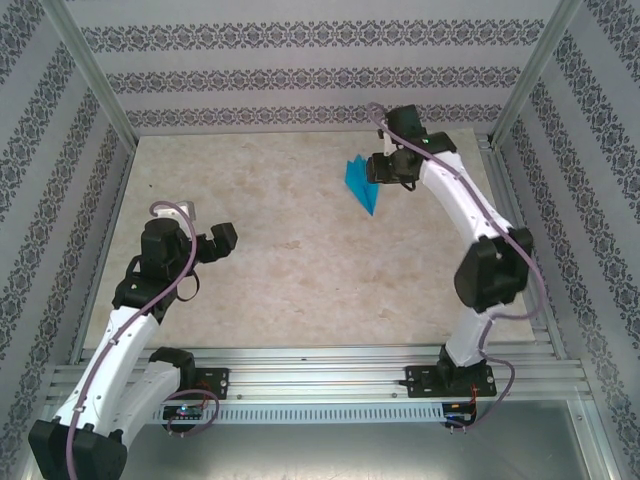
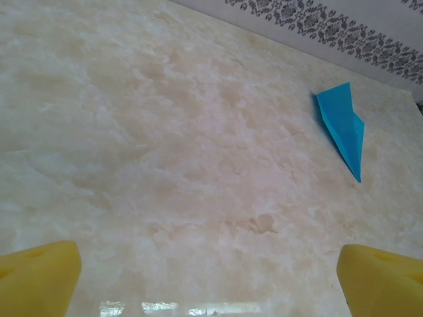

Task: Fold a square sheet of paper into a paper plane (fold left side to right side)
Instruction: Reset both arms

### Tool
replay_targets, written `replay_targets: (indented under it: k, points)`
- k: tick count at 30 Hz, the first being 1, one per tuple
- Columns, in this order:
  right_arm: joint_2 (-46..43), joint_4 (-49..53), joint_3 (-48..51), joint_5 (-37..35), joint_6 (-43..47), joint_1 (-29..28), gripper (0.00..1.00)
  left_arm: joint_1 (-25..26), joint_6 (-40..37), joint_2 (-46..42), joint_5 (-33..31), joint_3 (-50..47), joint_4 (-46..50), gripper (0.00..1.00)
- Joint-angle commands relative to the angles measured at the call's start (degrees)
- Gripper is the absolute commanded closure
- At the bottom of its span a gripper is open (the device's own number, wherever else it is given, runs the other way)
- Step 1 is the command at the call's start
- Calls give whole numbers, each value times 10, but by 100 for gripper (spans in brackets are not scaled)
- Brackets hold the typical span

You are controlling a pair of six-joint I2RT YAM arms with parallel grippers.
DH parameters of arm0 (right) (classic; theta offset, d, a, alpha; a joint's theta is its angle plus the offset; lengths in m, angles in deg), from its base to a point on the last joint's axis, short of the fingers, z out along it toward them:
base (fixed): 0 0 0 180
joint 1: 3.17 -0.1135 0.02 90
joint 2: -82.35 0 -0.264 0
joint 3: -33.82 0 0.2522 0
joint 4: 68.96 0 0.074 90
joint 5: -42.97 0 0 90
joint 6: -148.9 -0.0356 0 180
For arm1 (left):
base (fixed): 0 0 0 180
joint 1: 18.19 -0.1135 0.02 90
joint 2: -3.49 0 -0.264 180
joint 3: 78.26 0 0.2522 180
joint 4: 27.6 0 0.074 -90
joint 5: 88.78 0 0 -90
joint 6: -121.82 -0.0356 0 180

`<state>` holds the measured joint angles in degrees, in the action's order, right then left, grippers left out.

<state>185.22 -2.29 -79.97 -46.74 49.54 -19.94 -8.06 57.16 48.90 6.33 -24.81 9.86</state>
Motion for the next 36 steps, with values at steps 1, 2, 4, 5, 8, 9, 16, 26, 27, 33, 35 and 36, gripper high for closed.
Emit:
replay_targets:
  k: [1, 2, 4, 5, 8, 9, 16, 26, 27, 33, 35, 36]
  points:
    - [-162, -75, 178, -74, -18, 7, 46, -6, 1, 17, -85, 9, -82, 0]
    - [-195, -95, 215, -82, -16, 11, 45, -6, -3, 22, -109, 5, -94, 0]
    - [-266, -143, 299, -111, -14, 23, 38, -6, -26, 35, -156, -4, -119, 0]
    - [-301, -174, 345, -123, -14, 32, 36, -6, -35, 41, -183, -8, -129, 0]
    - [-389, -261, 463, -137, -17, 68, 21, -6, -90, 55, -236, -32, -173, 0]
    - [-413, -297, 504, -126, -5, 86, 15, -6, -105, 59, -259, -43, -190, 0]
    - [-433, -539, 686, -103, 14, 181, 2, -6, -169, 119, -346, -96, -280, 0]
    - [-247, -895, 750, -25, 40, 226, 2, -31, -233, 143, -291, -146, -383, 0]
    - [-238, -908, 749, -19, 46, 222, 2, -36, -236, 148, -278, -146, -389, 0]
    - [-145, -1137, 814, -18, 95, 178, 2, -51, -242, 201, -209, -161, -469, 0]
    - [-143, -1167, 832, -23, 86, 183, 2, -57, -242, 223, -183, -179, -528, 0]
    - [-143, -1163, 830, -24, 85, 185, 2, -59, -239, 234, -175, -185, -555, 0]
